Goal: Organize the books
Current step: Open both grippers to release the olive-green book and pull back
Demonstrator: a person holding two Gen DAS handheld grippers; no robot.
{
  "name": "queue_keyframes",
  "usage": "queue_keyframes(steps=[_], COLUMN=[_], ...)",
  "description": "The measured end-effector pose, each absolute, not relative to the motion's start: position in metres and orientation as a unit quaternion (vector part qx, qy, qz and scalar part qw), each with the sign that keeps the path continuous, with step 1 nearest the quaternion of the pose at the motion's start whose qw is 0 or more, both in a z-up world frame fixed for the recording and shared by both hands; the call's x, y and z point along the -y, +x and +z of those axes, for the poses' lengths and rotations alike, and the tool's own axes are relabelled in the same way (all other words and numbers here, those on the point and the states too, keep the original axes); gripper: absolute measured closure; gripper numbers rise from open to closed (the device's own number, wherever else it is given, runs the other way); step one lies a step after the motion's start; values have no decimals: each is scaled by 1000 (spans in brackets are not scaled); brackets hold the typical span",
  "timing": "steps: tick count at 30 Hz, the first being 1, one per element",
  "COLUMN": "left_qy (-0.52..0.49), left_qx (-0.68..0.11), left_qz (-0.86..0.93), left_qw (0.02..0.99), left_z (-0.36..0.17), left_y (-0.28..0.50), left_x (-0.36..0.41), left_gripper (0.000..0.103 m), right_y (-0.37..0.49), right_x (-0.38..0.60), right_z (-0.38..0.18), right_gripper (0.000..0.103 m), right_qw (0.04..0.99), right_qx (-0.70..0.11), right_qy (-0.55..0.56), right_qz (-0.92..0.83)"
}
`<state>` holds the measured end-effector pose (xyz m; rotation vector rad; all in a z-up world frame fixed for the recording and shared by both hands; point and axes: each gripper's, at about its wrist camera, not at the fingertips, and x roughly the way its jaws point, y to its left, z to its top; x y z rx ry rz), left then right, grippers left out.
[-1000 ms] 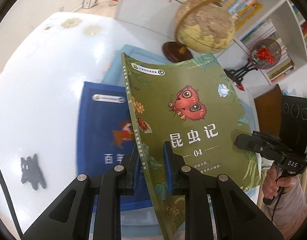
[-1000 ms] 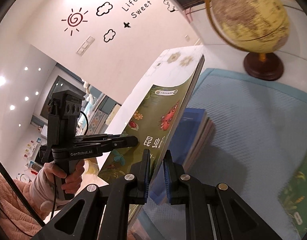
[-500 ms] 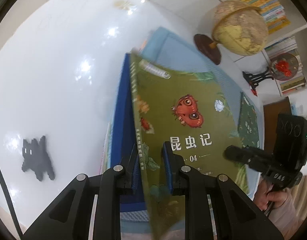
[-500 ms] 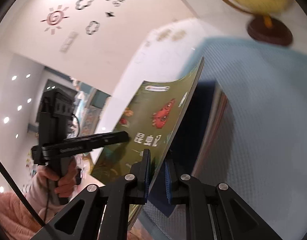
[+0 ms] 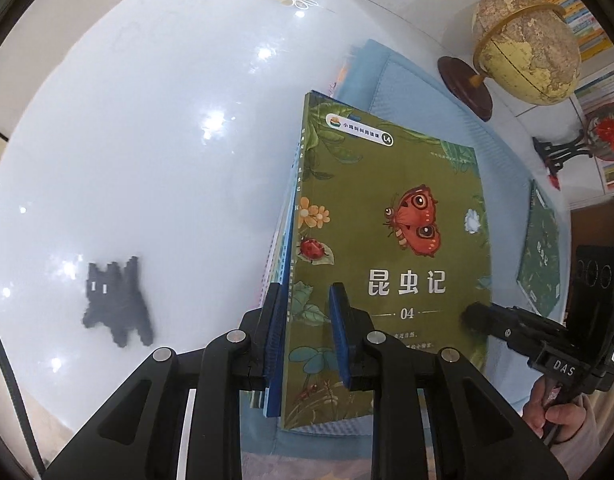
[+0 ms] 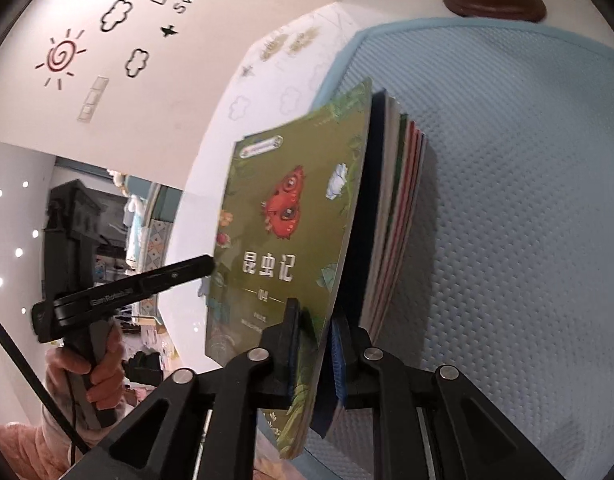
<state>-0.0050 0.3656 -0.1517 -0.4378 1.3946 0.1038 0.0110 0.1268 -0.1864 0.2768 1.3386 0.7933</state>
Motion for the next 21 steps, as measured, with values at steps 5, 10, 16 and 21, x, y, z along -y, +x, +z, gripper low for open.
queue_keyframes(steps=[5,10,16,21], left_qy=[-185,-155,-132,-105], left_qx=[-650,-642,-642,-643], left_qz=[71,38,-30,-96], left_qw=[734,750,754,753], left_z=[-134,-114,-118,-128], left_y=[-1,13,49,79], left_x=[-349,-295,-200,-97], left_gripper=[82,82,80,80], right_y=[10,11,17,17], right_x=[-112,-67,34,136], right_z=[-173,-161,-154,-151], right_gripper=[50,48,48,48], right_qw=[712,730,758,779], right_qx=[-589,-574,-558,-547], right_qy=[145,157,195,216], right_qz=[355,336,276,217])
